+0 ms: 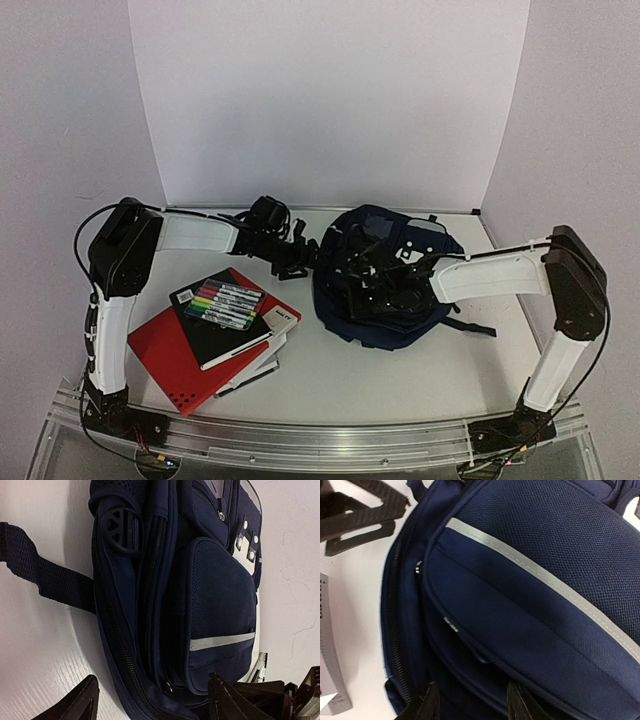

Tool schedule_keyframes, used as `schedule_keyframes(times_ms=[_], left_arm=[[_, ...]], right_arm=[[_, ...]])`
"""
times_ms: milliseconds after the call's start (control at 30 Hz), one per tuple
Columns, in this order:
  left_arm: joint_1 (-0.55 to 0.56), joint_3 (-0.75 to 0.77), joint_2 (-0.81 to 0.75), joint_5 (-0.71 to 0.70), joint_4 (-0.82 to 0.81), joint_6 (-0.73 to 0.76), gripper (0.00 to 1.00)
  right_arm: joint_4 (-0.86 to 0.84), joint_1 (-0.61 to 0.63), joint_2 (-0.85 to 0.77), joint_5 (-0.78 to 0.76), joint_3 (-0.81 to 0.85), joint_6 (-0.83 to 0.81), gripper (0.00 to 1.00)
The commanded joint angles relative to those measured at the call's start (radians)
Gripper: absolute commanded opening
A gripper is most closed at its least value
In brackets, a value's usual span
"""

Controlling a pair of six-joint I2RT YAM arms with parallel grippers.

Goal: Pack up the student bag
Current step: Zip the student bag at the center of the board.

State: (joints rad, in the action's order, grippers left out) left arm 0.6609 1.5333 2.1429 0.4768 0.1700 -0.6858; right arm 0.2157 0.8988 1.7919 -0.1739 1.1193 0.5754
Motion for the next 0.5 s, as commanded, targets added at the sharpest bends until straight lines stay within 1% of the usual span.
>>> schedule_keyframes(times_ms=[0,100,167,267,367,467], left_arm=[[0.018,-0.005,-0.039,-0.065,0.043,-0.007,0.74],[0.025,-0.013,-0.036,-0.081,0.056,-0.022,0.70],[0.025,-0.023,-0.030,-0.095,0.063,-0.035,0.66],[0.025,-0.035,-0.024,-0.102,0.068,-0.052,0.59],[0.024,-0.053,-0.018,-0.075,0.037,-0.069,0.54],[0.025,-0.068,-0.012,-0.042,-0.003,-0.082,0.50]], right_arm=[[-0.053,-0.019,0.035,-0.011,0.051,-0.031,0.42],[-0.067,-0.024,0.061,-0.003,0.061,-0.047,0.40],[-0.068,-0.028,0.078,-0.006,0.072,-0.055,0.38],[-0.074,-0.031,0.093,-0.017,0.086,-0.058,0.37],[-0.075,-0.033,0.114,-0.038,0.103,-0.063,0.35],[-0.075,-0.033,0.140,-0.059,0.119,-0.063,0.30]])
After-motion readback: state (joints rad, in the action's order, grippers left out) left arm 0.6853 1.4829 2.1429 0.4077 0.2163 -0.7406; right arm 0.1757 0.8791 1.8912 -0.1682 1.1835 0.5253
